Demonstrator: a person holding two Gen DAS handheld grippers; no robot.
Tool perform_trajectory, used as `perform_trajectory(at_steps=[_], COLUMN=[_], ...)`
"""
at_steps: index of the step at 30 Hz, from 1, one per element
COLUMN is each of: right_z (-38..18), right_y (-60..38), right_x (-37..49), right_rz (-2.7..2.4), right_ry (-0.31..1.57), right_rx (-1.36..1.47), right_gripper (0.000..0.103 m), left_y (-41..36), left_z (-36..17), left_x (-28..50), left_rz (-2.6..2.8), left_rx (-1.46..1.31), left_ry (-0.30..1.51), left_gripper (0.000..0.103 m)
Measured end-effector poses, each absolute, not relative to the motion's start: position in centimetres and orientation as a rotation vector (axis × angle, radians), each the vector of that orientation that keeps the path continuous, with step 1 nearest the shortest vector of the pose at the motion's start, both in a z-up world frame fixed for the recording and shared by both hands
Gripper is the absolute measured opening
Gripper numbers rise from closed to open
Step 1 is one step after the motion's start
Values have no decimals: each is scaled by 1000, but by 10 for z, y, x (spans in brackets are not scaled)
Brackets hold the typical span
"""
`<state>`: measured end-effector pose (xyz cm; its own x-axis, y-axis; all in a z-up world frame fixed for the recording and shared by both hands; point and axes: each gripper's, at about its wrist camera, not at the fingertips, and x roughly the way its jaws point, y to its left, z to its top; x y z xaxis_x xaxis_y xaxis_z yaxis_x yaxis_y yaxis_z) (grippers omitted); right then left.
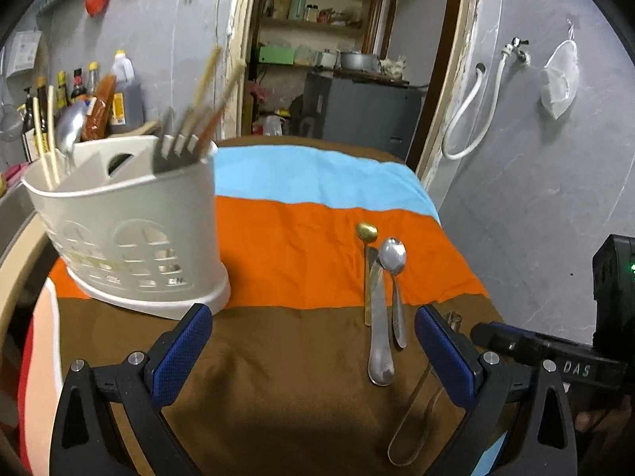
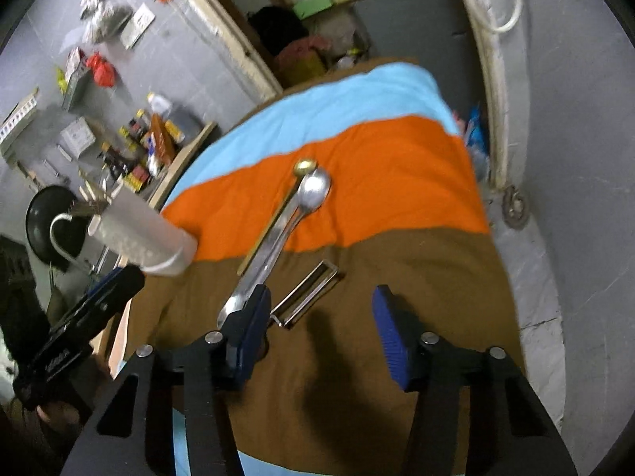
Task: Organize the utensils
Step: 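Move both tools back down to the spoons and tongs on the blanket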
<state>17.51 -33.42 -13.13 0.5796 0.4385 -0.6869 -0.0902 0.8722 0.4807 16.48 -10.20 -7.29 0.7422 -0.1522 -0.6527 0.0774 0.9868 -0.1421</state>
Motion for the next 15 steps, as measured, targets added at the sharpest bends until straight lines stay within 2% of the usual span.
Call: perform_trajectory(at_steps=[3, 8, 12, 15], right_z=[-140, -139, -141, -143], right_y=[-327, -325, -321, -313], right_x=[177, 183, 192, 197], right_rz=[350, 368, 379, 389], right_ry=[922, 924, 947, 960], right_rx=[427, 443, 459, 458], right_gripper=[47, 47, 34, 34], left_y=[-105, -107, -107, -106], left_z=[-80, -92, -98, -101], left_x=[174, 194, 204, 207], left_rz=[-147, -195, -212, -218], left_rx=[-96, -112, -128, -145], left_ry=[744, 785, 807, 822], left_gripper=[98, 76, 64, 60])
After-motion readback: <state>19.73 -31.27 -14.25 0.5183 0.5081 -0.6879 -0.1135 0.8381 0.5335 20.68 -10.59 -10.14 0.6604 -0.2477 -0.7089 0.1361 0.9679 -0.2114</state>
